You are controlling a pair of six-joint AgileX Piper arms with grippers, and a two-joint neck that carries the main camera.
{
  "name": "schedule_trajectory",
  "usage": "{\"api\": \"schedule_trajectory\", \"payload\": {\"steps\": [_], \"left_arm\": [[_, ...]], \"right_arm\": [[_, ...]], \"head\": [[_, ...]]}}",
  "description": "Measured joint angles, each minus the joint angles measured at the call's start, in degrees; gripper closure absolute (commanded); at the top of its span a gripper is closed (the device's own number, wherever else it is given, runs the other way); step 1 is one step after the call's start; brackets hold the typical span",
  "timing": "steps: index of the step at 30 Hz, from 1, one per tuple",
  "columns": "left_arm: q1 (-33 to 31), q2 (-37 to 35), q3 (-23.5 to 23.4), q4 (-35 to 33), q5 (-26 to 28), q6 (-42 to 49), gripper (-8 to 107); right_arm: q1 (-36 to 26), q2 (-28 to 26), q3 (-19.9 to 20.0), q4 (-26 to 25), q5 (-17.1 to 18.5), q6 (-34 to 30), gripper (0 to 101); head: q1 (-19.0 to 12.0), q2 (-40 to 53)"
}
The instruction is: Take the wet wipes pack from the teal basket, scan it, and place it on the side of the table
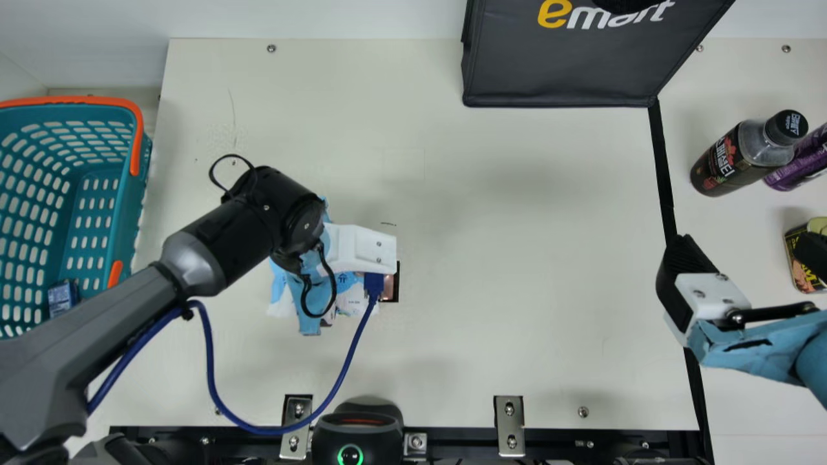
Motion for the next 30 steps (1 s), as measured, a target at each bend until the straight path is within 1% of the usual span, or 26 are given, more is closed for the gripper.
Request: {"api": "schedule_trajectory", "payload": {"steps": [5, 10, 16, 25, 30], "left_arm": [[0.0, 1.23, -1.64, 0.0, 2.73, 0.24, 107], [0.27, 1.79, -1.88, -0.72, 2.88, 0.09, 107], [0.67, 2.0, -3.37, -1.83, 2.88, -1.0, 107], [0.46, 3.02, -5.71, -3.11, -0.77, -6.48, 107], [0.09, 4.28, -7.86, -3.38, -3.19, -10.55, 107]], "right_arm": [[0.0, 0.0, 0.0, 0.0, 0.0, 0.0, 6], [0.0, 0.0, 0.0, 0.0, 0.0, 0.0, 6], [0.0, 0.0, 0.0, 0.0, 0.06, 0.0, 6], [0.0, 0.0, 0.0, 0.0, 0.06, 0.0, 6], [0.0, 0.0, 0.0, 0.0, 0.06, 0.0, 6]], "head": [[0.0, 0.0], [0.0, 0.0], [0.0, 0.0], [0.0, 0.0], [0.0, 0.0]]}}
